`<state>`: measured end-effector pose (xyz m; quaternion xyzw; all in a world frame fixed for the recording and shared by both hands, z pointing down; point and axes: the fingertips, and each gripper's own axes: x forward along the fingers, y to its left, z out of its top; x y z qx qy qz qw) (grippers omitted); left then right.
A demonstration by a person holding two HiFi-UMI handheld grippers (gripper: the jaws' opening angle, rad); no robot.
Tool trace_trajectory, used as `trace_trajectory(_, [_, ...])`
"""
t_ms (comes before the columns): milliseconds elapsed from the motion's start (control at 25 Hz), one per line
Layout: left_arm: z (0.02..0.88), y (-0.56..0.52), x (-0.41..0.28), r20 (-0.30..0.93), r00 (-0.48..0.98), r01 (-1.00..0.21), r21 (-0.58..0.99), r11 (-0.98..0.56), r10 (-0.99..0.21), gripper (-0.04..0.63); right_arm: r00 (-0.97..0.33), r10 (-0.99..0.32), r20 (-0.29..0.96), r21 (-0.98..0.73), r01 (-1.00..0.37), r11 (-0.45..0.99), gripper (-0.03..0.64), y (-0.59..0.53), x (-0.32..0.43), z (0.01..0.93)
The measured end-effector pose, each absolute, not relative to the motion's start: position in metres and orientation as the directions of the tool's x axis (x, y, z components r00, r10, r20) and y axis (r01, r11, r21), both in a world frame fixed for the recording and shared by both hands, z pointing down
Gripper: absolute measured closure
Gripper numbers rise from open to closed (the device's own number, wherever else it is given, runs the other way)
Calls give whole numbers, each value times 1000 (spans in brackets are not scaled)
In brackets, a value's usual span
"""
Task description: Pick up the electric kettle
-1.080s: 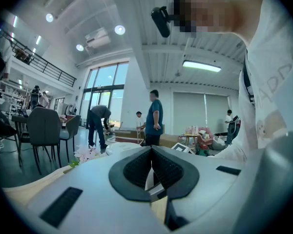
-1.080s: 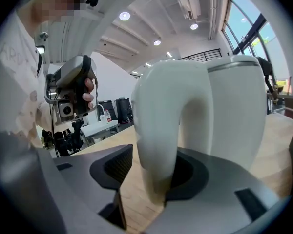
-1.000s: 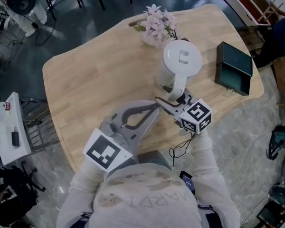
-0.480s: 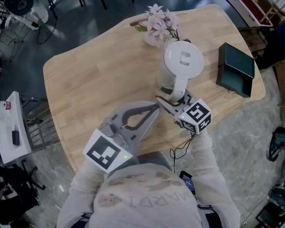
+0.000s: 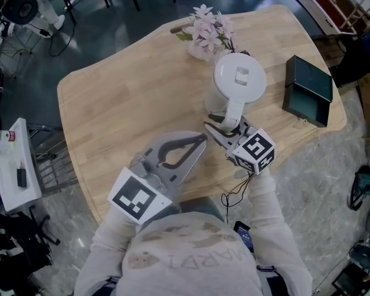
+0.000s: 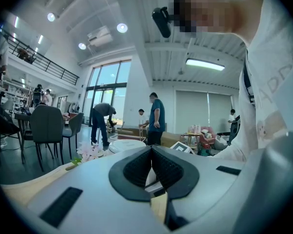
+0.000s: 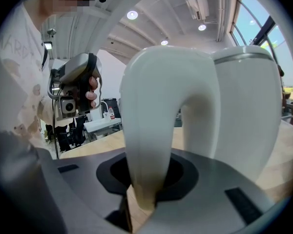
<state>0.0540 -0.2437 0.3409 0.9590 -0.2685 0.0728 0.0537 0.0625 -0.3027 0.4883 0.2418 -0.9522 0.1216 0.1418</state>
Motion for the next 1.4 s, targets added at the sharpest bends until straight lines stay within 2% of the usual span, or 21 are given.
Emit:
trace_trajectory(280, [342,-243,55,170,843,-526,65,-848,-510,583,-832,-453,320,-108,-507,855,541,-303,61,487])
trace_trajectory(1400, [346,-241,48,191,829,-544,56,-837,-526,584,-873,-422,244,-91,-453,887,546,-305,51,474])
